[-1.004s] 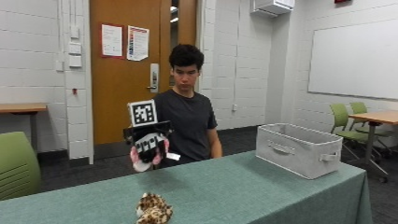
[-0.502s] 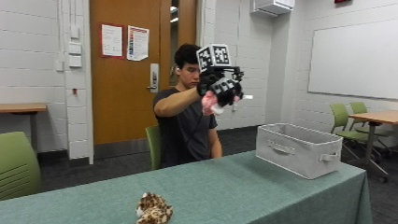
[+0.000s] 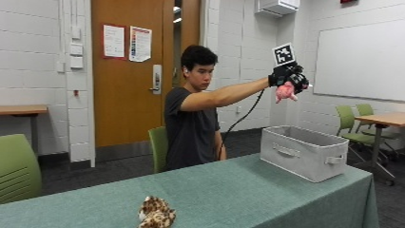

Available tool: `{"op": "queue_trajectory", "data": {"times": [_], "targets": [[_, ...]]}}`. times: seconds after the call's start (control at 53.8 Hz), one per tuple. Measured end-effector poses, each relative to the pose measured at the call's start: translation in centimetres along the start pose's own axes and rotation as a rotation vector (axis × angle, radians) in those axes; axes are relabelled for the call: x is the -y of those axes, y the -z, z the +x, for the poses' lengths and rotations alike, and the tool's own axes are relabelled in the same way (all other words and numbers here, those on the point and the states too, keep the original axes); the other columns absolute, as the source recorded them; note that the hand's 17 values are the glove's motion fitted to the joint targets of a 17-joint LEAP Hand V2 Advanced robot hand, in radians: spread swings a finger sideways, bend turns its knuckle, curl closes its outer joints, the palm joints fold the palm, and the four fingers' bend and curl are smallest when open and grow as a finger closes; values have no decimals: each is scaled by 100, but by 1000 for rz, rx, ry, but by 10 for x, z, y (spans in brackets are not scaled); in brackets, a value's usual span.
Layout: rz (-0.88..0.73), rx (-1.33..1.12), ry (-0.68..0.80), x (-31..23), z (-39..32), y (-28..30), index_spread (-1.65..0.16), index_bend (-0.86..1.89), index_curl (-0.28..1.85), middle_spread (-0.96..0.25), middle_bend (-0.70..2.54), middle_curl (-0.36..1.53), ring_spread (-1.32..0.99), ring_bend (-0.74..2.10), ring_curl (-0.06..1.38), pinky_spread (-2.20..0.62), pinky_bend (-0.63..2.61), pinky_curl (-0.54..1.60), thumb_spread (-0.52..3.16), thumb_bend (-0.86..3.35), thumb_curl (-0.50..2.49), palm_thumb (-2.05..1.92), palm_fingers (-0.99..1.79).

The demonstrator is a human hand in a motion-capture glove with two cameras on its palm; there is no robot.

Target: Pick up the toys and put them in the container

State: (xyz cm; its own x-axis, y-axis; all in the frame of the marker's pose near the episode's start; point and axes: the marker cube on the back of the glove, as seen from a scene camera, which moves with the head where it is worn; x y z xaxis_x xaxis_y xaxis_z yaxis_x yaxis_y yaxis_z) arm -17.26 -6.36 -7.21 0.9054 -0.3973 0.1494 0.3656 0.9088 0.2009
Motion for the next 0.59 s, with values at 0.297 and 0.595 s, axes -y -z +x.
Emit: {"op": "queue_trajectory", "data": {"times": [0.297,0.595], "targets": [[-186,-17,-78,26,-75,-61,-41,15,98,-37,90,66,-42,115,54,-45,80,37,71,19,115,47,109],[-280,8,-64,1,-39,-49,-28,-4,50,-8,51,50,-12,74,37,-10,124,45,91,-15,62,-19,-25]]}}
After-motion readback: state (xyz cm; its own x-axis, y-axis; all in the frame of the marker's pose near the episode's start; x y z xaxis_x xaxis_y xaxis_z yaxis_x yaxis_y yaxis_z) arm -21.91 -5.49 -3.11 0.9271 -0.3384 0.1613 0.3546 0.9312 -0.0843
